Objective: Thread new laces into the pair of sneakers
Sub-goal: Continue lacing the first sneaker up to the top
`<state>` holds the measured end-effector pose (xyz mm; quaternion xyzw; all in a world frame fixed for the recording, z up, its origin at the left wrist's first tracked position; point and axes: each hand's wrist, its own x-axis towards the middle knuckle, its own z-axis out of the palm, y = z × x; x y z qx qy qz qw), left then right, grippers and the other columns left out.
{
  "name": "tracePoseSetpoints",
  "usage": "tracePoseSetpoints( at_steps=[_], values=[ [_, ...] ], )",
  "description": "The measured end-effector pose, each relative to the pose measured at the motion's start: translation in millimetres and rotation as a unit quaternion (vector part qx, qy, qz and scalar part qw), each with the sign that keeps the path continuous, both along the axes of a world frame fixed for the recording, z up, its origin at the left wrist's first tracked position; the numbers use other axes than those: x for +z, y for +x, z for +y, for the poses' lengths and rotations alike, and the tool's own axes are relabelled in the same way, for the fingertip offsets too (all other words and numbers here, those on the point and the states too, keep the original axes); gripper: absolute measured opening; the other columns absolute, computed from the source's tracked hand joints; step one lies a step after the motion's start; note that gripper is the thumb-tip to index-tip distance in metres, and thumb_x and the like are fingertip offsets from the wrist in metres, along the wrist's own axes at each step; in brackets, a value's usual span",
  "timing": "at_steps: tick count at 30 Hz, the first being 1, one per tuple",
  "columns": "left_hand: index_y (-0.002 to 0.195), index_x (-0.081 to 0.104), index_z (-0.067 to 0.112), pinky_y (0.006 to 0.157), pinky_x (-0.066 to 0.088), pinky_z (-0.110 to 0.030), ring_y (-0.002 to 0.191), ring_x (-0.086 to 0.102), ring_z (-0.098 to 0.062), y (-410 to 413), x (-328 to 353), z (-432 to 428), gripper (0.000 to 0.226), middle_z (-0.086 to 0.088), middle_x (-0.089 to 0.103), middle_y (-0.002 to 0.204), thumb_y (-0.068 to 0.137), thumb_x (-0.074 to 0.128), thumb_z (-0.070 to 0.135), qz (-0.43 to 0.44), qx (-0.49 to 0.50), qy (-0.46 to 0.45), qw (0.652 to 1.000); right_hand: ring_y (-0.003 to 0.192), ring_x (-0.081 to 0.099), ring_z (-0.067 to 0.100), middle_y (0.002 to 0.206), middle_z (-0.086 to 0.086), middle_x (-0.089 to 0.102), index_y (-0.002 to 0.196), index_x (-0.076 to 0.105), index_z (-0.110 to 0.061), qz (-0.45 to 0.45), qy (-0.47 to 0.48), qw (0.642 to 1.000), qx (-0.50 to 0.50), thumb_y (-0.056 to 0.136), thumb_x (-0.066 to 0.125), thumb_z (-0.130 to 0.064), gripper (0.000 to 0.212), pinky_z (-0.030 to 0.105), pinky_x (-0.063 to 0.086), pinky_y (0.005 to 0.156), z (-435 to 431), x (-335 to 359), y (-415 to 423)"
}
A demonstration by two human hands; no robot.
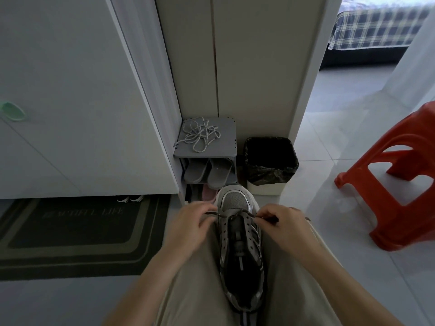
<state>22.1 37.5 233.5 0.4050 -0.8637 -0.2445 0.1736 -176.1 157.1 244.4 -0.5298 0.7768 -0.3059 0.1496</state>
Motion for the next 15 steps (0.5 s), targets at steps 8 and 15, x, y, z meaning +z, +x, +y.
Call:
tracePoseSetpoints(
  at_steps=[8, 15],
  values=[
    [0.083, 0.063, 0.027, 0.074, 0.043, -0.023, 0.077, 0.051, -0.001, -9.9, 0.0, 5.7, 0.005, 0.018, 0.053, 0.079, 0.087, 0.062, 0.024, 0.012, 0.013, -0.066, 0.998, 0.066, 0.058, -0.001, 0.06, -0.024, 0.058, 0.081, 0.069, -0.032, -0.003, -0.007, 1.0, -0.005, 0.076, 0.073, -0.039, 0.009, 0.023, 0.044, 0.075, -4.7, -4.5, 6.2],
    [0.083, 0.057, 0.026, 0.065, 0.045, -0.02, 0.073, 0.052, 0.001, 19.5, 2.5, -25.7, 0.011, 0.017, 0.051, 0.08, 0.09, 0.059, 0.019, 0.045, 0.146, -0.077, 0.985, 0.065, 0.057, -0.007, 0.059, -0.026, 0.058, 0.079, 0.069, -0.033, 0.001, -0.013, 1.0, -0.003, 0.076, 0.074, -0.036, 0.006, 0.008, 0.035, 0.067, -3.7, -3.9, 4.2]
  ],
)
